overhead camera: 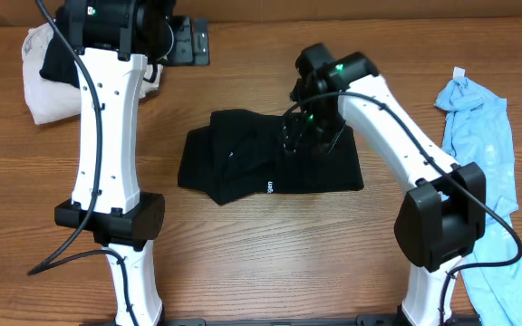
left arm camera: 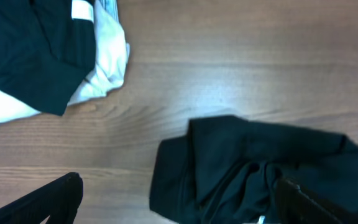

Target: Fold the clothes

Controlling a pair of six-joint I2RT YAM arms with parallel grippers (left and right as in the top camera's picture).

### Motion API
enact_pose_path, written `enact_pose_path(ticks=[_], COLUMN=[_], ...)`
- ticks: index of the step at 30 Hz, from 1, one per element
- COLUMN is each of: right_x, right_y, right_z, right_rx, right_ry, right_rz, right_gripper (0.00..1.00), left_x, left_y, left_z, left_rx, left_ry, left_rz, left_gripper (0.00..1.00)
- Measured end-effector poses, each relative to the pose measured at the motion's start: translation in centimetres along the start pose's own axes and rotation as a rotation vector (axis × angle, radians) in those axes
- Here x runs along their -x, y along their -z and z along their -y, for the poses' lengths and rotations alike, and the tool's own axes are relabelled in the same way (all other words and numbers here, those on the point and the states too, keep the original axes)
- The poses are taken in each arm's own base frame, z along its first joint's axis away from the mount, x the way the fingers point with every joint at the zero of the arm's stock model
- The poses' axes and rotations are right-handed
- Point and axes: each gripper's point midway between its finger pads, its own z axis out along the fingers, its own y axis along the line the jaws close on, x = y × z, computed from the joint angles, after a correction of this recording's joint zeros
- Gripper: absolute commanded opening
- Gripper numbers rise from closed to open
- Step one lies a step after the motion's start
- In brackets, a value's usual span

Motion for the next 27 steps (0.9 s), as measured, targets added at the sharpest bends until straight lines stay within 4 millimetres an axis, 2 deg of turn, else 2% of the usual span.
enact_pose_path(ticks=[3, 6, 11, 15, 19, 23, 27], right_x=[1.1, 1.8, 1.6, 1.8, 2.1, 2.5, 2.5], right_y=[2.4, 4.3, 5.3, 5.9, 6.0, 6.0, 6.0], right_z=[0.5, 1.8, 5.3, 7.2, 7.5, 7.4, 7.4], right_rx=[0.011, 0.011, -0.012, -0.019, -0.022, -0.022, -0.024], right_ry=[-0.012, -0.032, -0.098, -0.121, -0.112, -0.096, -0.092], right_rz=[0.046, 0.074, 0.061, 0.071, 0.083, 0.096, 0.097], right_gripper=[0.82, 0.86, 0.87, 0.87, 0.90, 0.91, 0.91], left_x=[-0.5, -1.6, -4.9, -8.5, -11.7, -12.9, -14.0], left_y=[-0.5, -1.8, -5.2, -7.9, -9.8, -11.6, -12.4], left_z=[0.2, 0.5, 0.6, 0.4, -0.3, -1.2, -2.4], left_rx=[-0.011, -0.024, -0.040, -0.040, -0.040, -0.044, -0.049], left_ry=[-0.039, -0.078, -0.133, -0.143, -0.132, -0.107, -0.079], left_rz=[-0.028, -0.089, -0.259, -0.418, -0.551, -0.565, -0.526], left_gripper=[1.00, 1.00, 1.00, 1.00, 1.00, 1.00, 1.00])
